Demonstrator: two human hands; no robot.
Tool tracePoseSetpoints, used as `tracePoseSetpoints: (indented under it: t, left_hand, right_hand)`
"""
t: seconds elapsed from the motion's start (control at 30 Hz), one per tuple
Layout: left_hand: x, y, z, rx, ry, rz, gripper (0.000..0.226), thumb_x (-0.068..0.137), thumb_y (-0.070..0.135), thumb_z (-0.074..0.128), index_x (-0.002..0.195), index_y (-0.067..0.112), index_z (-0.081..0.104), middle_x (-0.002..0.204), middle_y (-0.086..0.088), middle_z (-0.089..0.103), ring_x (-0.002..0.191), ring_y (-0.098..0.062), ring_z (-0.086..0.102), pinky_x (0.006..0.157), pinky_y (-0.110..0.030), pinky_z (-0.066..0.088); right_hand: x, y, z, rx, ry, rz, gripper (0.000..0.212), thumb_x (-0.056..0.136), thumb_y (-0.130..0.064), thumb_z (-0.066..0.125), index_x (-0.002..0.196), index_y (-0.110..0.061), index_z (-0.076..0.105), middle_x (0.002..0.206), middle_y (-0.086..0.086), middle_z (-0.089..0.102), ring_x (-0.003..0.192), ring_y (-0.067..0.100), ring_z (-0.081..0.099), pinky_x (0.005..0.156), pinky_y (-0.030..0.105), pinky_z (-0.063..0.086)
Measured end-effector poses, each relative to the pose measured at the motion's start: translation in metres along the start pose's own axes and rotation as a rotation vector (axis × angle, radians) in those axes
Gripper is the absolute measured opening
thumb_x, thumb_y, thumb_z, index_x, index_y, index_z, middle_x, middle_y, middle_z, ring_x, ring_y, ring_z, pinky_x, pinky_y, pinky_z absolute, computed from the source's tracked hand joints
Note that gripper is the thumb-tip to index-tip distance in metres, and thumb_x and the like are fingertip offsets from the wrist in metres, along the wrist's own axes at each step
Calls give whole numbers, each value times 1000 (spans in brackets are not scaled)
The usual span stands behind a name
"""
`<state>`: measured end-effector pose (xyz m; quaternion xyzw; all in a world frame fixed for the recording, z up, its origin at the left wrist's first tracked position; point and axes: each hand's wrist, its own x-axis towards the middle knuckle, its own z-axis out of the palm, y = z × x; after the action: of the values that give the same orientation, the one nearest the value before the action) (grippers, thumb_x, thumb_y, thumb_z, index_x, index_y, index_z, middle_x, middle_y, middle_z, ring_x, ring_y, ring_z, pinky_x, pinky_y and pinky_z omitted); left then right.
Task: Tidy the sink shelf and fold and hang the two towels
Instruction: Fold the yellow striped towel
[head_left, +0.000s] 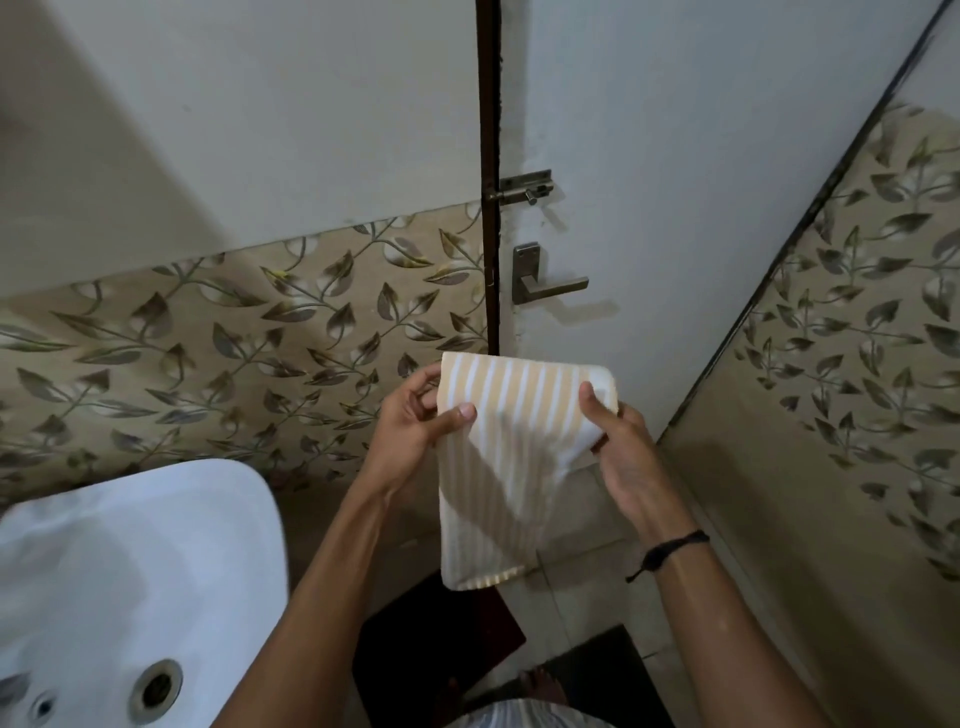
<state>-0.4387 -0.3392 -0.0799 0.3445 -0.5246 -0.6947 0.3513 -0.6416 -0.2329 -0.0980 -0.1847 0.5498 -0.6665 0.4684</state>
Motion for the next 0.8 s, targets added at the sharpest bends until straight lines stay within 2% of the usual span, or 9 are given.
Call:
tracePoseSetpoints:
  t: [0.07,0.17,0.27,0.37,0.43,0.53,0.6,0.67,0.8]
  left_hand:
    - [1,-1,4,-75,71,5,50,86,-5,72,131,12,60,97,-7,79,86,-21,76,68,-31,59]
    - [-2,-7,-9,-139,130,8,65,80,1,77,138,20,56,98,-12,77,85,-20,74,69,-31,60]
    - [-11,-17,-24,-46,52,-25,86,75,1,78,149,30,44,102,-14,78,92,-21,74,78,-28,59]
    - [-18,-24,-23,32,52,45,80,76,-5,76,145,26,50,98,-21,76,90,-23,73,81,-30,59]
    - [-15,-25,-19,-15,121,120,68,76,1,77,136,26,60,84,-22,61,81,-27,64,78,-34,58]
    - [-7,-24,-16,-107,183,164,57,79,4,76,131,25,65,68,-7,28,63,-15,41,61,-22,47]
    - [-5,-24,-20,-94,159,169,58,81,4,78,133,27,63,72,-8,36,69,-22,43,73,-31,51]
    - [-8,-23,-26,-7,71,128,67,84,5,78,141,32,56,93,-16,58,86,-31,57,88,-47,55]
    - [-20,-23,-30,146,34,98,70,85,-3,74,144,28,54,93,-21,67,80,-18,68,78,-31,59]
  right_hand:
    - [-4,10,2,-51,-7,1,46,70,-40,78,105,-9,74,101,6,79,102,26,73,85,34,56]
    - [-4,2,11,20,-35,-63,36,71,-27,79,102,-8,73,96,5,78,93,20,73,81,31,57]
    - [1,-13,17,104,-81,-95,29,74,-23,77,99,-9,70,93,4,74,88,15,72,77,28,57]
    - [6,-11,13,29,-77,-73,33,77,-23,80,107,-11,71,101,8,75,93,21,73,76,30,58]
    - [4,-1,5,-61,-67,-7,33,83,-20,78,113,-12,69,103,6,77,93,21,75,72,30,60]
    - [-5,20,-5,-165,-42,60,32,86,-19,76,113,-4,72,99,4,79,88,17,74,72,29,59]
    - [-8,27,-3,-57,-8,70,30,84,-19,75,108,-1,73,97,9,77,87,21,71,77,32,55]
    - [-9,24,5,127,16,78,26,84,-16,72,105,0,72,97,12,75,87,20,70,80,31,56]
    - [-6,12,14,212,-42,39,29,85,-19,71,110,-4,70,98,9,76,90,19,72,79,30,61]
